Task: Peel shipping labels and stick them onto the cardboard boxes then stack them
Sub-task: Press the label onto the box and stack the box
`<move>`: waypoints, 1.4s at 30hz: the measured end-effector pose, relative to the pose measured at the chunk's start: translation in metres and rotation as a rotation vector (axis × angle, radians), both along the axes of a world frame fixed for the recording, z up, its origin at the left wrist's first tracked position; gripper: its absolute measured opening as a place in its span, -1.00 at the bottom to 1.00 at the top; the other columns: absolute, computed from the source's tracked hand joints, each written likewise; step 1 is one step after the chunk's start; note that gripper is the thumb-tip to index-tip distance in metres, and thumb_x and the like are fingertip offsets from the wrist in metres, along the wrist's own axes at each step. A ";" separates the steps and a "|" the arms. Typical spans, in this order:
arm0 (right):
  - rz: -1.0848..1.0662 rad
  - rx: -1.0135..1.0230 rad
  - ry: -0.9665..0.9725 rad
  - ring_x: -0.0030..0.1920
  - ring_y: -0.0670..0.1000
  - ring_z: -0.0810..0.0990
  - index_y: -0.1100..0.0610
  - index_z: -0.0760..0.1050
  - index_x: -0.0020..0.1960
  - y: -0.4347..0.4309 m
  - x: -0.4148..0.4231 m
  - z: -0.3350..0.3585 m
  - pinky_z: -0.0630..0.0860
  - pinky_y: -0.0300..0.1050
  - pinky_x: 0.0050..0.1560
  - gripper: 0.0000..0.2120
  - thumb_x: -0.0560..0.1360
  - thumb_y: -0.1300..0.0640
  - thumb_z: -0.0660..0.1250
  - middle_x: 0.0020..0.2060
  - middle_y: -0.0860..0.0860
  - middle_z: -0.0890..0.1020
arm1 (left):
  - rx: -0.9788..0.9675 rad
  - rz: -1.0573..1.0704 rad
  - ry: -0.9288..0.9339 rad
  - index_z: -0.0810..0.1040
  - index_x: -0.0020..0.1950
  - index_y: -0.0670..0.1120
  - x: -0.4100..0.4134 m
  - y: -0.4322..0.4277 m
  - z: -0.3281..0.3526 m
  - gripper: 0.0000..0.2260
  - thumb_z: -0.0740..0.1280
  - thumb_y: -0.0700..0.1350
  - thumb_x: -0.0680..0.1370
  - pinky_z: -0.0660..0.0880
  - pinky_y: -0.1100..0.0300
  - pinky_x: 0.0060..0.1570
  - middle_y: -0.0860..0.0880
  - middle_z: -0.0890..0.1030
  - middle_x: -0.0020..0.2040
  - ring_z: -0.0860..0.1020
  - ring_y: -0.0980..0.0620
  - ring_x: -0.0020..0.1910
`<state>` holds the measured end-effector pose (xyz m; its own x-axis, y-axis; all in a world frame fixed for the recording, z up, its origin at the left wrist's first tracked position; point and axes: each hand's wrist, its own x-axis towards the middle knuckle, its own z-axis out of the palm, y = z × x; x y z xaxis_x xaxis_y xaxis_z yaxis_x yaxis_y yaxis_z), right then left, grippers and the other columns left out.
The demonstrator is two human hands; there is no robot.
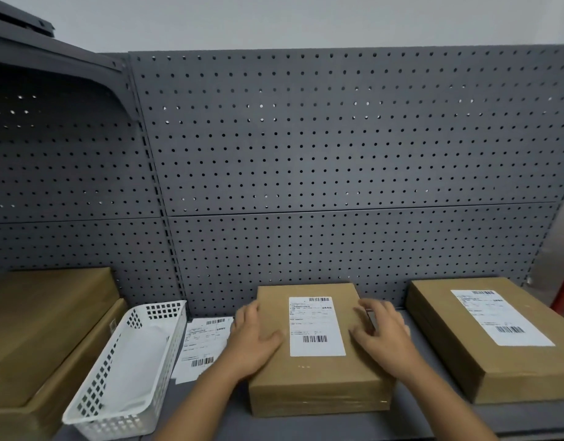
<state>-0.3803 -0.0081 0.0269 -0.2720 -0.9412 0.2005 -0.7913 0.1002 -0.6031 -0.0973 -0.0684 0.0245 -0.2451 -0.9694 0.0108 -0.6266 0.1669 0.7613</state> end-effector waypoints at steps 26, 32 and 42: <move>-0.007 -0.078 -1.100 0.03 -0.15 0.58 0.01 0.53 0.18 0.094 0.039 0.018 0.42 -0.10 0.17 -0.70 0.53 -0.10 0.44 0.02 -0.14 0.65 | 0.304 0.172 0.768 0.50 0.43 0.14 -0.002 0.083 0.001 -0.65 0.32 -0.11 0.66 0.50 -0.12 0.38 0.08 0.73 0.20 0.68 -0.01 0.21; -0.044 -0.207 -0.947 -0.03 -0.18 0.68 0.12 0.63 0.22 0.108 0.018 0.054 0.51 -0.35 -0.12 -0.67 0.53 -0.03 0.43 0.00 -0.06 0.75 | 0.242 0.148 0.829 0.55 0.36 0.19 -0.033 0.094 0.028 -0.66 0.29 -0.15 0.65 0.53 -0.11 0.35 0.13 0.74 0.16 0.68 0.01 0.19; -0.206 -0.346 -0.820 0.10 -0.19 0.52 -0.02 0.50 0.30 0.132 -0.085 0.083 0.40 -0.24 0.04 -0.67 0.56 0.00 0.43 0.10 -0.21 0.58 | 0.295 -0.014 0.868 0.35 0.53 0.28 -0.140 0.107 0.054 -0.52 0.30 -0.06 0.65 0.51 -0.09 0.38 0.19 0.70 0.22 0.66 0.05 0.23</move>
<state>-0.4648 0.1237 0.1095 -0.6096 -0.7816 0.1320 -0.0879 -0.0989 -0.9912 -0.2373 0.0386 0.0789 -0.2785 -0.9591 -0.0509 0.1862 -0.1060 0.9768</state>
